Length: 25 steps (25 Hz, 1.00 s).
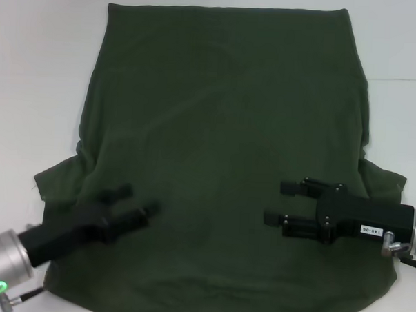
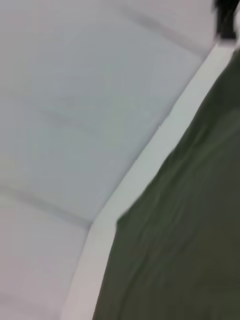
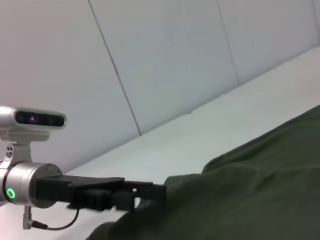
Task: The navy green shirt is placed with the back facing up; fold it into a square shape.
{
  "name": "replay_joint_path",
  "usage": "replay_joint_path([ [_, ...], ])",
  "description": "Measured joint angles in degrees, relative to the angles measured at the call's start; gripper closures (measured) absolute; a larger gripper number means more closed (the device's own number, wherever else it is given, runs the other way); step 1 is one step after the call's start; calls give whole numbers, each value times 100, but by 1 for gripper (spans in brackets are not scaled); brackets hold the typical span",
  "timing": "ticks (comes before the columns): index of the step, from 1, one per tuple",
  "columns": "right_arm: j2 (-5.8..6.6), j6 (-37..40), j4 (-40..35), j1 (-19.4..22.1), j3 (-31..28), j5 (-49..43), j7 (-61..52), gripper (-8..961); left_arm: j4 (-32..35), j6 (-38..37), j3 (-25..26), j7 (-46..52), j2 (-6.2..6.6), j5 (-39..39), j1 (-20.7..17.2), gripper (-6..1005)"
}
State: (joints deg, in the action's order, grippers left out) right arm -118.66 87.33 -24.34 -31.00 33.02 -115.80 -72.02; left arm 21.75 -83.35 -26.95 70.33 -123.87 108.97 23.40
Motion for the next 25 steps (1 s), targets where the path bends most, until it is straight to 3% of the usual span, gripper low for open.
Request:
replay_joint_path([
  [6,-7,-5,3,12,-43,77,15,69,150,660,726,486,44,0,-88,124],
  [13,-18,-16,11,32,-42,186,54,69,408,1011,895,802,51,6,-183,124],
  [25,-17,-180,50,36,-50,191,17,68,658,874,929,993,96,42,-581,125],
])
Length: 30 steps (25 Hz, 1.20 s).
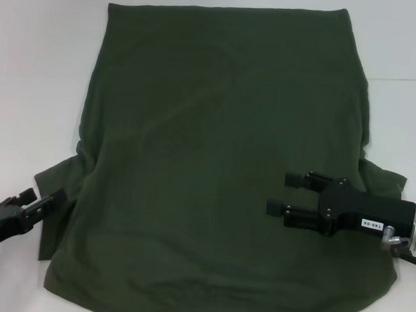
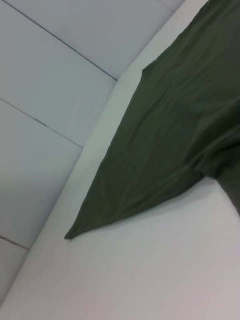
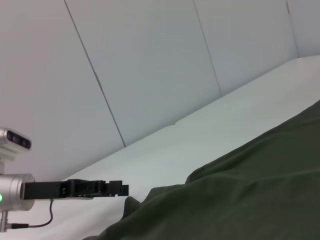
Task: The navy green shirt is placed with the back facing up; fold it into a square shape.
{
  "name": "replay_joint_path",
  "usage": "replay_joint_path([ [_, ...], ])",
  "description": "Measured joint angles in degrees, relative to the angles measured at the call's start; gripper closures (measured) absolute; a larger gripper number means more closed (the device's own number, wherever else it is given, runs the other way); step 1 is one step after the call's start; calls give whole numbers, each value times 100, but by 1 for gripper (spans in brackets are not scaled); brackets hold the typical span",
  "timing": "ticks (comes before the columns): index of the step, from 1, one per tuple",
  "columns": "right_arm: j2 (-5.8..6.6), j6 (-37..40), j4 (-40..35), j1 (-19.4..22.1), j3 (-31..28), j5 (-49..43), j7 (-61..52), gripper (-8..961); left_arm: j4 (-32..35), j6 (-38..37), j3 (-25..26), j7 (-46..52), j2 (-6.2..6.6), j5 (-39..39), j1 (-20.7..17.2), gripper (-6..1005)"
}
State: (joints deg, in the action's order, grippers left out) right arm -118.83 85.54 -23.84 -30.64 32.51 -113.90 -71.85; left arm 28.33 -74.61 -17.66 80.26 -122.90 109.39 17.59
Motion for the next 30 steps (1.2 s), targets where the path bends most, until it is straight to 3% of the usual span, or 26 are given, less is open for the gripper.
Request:
replay_joint_path([
  [6,0,-3,2,-3,0,-1,-3,68,92,-51,-60,36,-30,59,-156,124],
  [14,-17,2,11,23,0,-1,-4,68,48,-25,-65,-21,-90,291,-62,125],
  [30,-36,15,11,41,2,-1,-5,68,230,-39,-72,7,-64,286,-90,125],
])
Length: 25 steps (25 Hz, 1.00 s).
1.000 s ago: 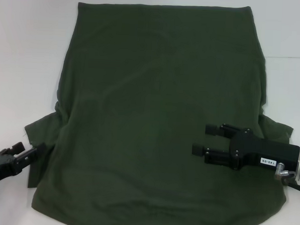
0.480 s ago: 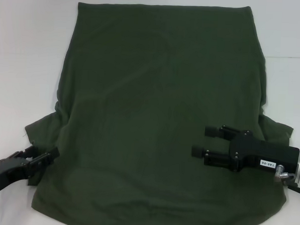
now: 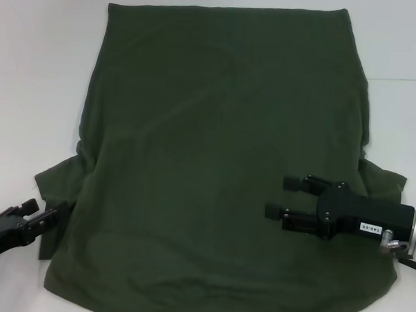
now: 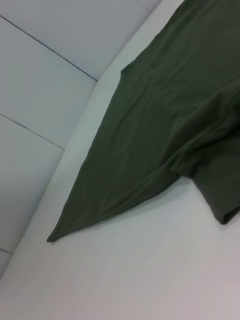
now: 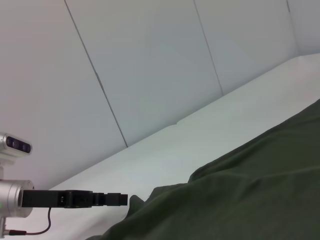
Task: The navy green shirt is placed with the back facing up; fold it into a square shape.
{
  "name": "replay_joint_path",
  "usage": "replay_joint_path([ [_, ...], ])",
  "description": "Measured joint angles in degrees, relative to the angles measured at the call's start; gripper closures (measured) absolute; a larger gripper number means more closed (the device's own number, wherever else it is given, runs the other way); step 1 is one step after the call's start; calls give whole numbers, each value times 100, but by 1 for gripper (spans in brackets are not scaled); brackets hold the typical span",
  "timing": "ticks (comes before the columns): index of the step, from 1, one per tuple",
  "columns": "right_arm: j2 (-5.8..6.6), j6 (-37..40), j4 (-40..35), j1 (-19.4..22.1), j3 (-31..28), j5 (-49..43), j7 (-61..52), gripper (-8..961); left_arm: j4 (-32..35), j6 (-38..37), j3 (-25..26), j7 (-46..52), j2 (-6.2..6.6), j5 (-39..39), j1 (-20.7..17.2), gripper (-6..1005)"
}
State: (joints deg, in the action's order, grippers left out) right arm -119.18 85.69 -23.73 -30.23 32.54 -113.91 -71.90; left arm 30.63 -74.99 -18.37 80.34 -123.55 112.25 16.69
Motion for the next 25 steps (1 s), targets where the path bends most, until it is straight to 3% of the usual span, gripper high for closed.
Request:
replay_joint_path([
  [25,-17,-8,-14,0,-2,0,0,70,-129,226,-96,-148,-29,34,167,152],
])
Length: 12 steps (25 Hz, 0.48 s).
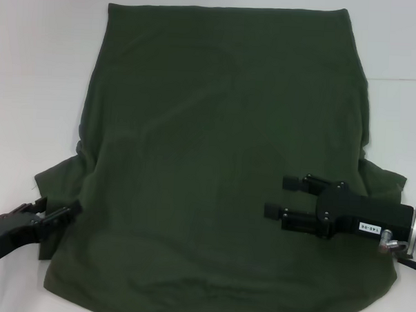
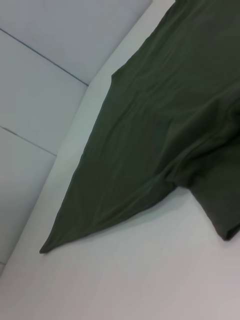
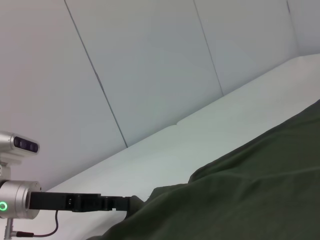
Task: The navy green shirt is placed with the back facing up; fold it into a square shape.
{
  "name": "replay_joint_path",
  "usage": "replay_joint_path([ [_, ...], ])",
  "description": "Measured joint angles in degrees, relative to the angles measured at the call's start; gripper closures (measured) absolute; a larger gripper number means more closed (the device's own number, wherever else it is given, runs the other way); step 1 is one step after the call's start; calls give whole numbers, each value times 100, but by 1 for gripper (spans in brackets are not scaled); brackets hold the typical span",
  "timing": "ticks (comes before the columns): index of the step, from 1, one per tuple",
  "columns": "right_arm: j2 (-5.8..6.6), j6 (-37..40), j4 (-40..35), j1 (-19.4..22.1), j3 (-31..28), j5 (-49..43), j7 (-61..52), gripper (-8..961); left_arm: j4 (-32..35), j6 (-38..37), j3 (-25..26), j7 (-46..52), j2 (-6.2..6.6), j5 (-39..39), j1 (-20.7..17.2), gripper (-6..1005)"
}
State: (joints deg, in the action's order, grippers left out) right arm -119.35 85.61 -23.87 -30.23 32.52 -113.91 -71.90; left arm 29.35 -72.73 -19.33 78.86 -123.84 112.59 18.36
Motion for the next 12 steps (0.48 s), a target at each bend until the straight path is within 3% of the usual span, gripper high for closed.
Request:
replay_joint_path([
  [12,-5,18,-4,0,0,8,1,71,62,-5,-113,38,0,0,37,260],
])
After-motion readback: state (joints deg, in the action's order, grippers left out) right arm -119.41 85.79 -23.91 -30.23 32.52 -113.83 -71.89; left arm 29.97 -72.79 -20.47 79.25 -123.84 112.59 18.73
